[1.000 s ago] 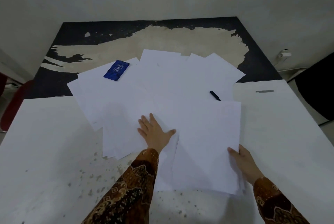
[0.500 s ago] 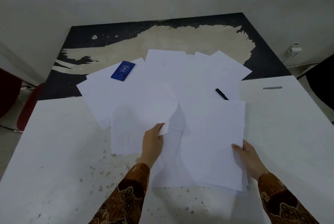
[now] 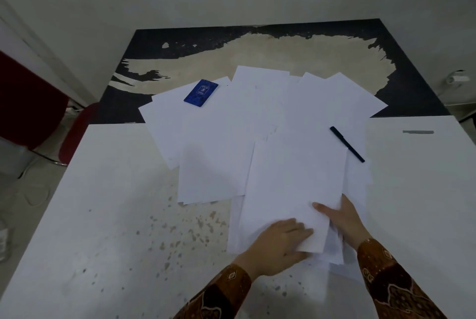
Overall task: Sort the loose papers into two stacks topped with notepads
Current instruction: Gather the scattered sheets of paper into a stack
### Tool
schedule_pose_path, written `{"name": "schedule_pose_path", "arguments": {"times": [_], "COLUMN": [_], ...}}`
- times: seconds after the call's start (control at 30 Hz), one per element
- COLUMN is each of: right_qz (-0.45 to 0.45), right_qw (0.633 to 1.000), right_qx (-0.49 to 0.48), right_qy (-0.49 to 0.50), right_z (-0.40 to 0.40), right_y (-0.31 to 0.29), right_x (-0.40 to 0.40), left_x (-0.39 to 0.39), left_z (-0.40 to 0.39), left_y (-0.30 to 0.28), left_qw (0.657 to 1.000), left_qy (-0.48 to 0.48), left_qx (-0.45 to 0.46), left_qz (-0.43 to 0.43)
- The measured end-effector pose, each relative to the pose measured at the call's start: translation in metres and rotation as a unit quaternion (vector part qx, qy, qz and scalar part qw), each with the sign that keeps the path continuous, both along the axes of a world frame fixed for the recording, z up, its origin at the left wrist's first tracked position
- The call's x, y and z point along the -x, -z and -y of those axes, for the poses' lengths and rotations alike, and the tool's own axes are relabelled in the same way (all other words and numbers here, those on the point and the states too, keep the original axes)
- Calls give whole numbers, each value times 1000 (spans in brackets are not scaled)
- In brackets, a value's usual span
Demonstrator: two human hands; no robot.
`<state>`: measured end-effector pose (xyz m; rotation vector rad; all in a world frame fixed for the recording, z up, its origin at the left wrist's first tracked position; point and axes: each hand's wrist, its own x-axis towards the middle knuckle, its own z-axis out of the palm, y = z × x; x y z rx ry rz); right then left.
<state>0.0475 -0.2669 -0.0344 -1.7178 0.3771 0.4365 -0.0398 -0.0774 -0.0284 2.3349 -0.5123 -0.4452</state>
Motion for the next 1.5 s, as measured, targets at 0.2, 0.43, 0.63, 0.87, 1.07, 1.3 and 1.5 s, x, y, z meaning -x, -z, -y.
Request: {"name": "schedule_pose_path", "arguments": {"times": [0.2,0.43,0.63,0.87,1.07,1.3,1.5], "right_qz": [1,14,4,2,13,14,15], "right_qw": [1000,995,995,994,995,995,994], "right_qx": [30,37,47,50,42,48,57], "right_qy": [5,87,84,93,87,87,90], "right_z": [11,27,32,30,29,30,28], "right_y": [7,5,6,7,6,7,6], "right_x": [2,7,8,10,11,12,11], "left_x": [-25,-83,-83,-76,-72,-74,-76], "left_z": [-37,-79,-78,-99,-116,-129,-105], "left_y": [-1,13,28,22,20,19,21], "left_qw": [978,924,929,948,951,961,948], "left_qy": [-205,-368,-294,-314,-308,-276,-288], "left_qx": [5,-97,-223,-41,32,-1,-119], "left_qz": [23,-28,-27,20,-23,-35,60]}}
